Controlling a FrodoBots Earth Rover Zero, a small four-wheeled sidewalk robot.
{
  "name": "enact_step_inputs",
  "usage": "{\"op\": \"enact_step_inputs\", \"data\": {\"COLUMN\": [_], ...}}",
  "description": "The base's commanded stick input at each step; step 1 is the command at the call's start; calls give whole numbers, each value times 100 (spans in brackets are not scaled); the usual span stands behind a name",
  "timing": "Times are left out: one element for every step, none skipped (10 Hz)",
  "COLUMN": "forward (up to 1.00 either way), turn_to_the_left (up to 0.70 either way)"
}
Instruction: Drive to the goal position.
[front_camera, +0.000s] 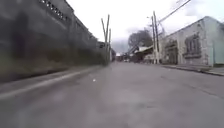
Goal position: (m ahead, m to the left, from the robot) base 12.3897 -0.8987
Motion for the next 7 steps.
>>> {"op": "enact_step_inputs", "data": {"forward": [100, 100, 100, 100, 100, 100, 100], "turn_to_the_left": [0, 0, 0, 0, 0, 0, 0]}}
